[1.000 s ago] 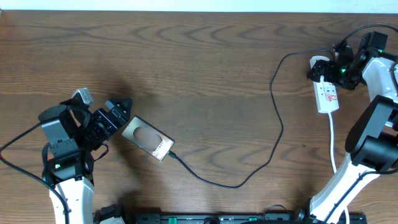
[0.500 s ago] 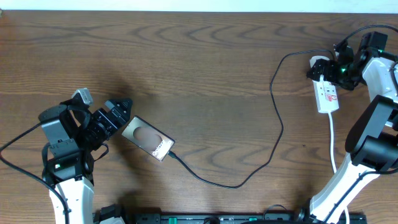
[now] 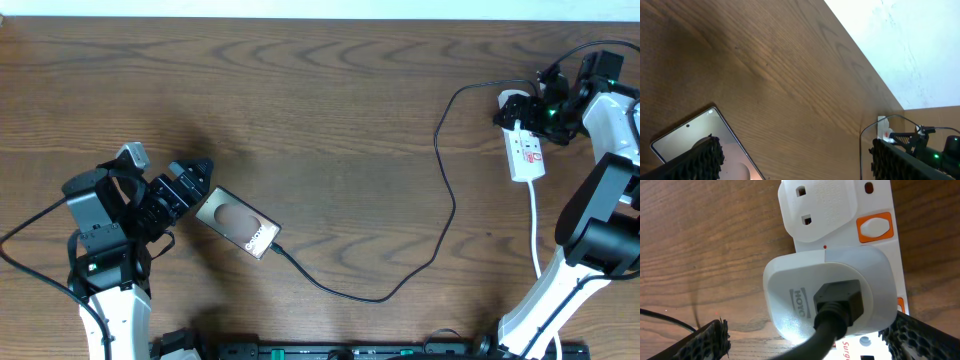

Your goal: Plug charger to phone and switch on socket

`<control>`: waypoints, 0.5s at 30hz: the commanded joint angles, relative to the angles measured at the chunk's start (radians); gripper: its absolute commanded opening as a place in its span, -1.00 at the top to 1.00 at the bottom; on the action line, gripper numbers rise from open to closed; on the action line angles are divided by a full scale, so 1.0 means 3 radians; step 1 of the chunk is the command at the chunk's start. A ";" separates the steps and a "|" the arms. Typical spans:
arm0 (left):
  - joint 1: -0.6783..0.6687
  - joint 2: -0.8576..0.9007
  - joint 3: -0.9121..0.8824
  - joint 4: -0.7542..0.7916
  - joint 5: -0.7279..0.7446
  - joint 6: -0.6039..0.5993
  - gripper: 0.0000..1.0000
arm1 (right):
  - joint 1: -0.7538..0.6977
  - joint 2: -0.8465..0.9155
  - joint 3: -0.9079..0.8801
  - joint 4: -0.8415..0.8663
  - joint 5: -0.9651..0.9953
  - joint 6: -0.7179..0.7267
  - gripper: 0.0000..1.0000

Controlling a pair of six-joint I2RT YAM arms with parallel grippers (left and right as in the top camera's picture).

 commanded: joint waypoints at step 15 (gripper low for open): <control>0.0000 0.0001 0.0051 -0.0032 0.0019 0.0083 -0.83 | 0.0092 0.0179 -0.0011 -0.0017 -0.0045 0.0088 -0.96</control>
